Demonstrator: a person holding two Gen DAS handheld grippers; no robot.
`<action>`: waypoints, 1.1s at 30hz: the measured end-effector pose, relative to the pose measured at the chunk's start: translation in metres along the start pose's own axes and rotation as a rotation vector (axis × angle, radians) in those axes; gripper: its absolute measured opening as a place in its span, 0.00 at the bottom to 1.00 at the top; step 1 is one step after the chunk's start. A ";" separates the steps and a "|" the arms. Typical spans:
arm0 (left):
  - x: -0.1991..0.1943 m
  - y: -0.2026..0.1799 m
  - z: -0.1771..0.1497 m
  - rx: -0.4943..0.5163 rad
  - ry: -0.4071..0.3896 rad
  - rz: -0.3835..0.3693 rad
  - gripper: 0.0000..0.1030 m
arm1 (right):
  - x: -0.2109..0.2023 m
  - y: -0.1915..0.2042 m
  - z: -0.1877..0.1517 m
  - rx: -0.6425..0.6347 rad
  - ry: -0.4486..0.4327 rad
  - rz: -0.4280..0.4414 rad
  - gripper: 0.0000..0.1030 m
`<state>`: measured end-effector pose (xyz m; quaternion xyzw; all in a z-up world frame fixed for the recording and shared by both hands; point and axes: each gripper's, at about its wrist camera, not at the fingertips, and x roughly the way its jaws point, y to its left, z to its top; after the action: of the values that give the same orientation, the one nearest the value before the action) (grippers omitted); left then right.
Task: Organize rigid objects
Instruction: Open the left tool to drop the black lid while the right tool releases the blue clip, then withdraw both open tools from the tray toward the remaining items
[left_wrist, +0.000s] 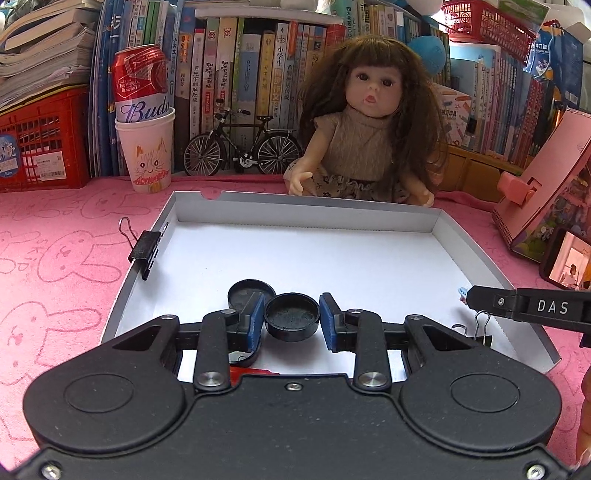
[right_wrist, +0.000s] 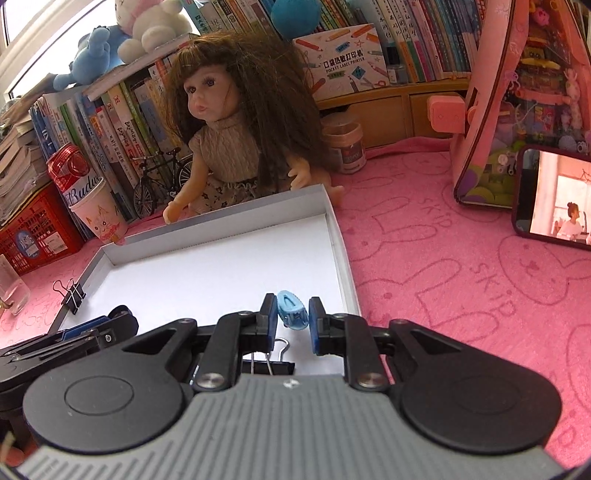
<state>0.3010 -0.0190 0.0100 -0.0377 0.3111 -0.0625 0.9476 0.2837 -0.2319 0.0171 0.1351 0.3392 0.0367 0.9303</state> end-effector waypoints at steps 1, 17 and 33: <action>0.000 0.000 0.000 0.001 0.001 0.000 0.29 | 0.000 0.000 -0.001 0.004 0.002 0.003 0.22; -0.052 -0.001 -0.014 0.029 -0.033 -0.015 0.59 | -0.045 0.010 -0.021 -0.051 -0.080 0.044 0.68; -0.147 0.000 -0.081 0.086 -0.103 -0.059 0.64 | -0.130 0.021 -0.101 -0.116 -0.153 0.060 0.77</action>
<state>0.1353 -0.0007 0.0315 -0.0094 0.2578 -0.1014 0.9608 0.1199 -0.2096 0.0296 0.0936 0.2603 0.0737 0.9582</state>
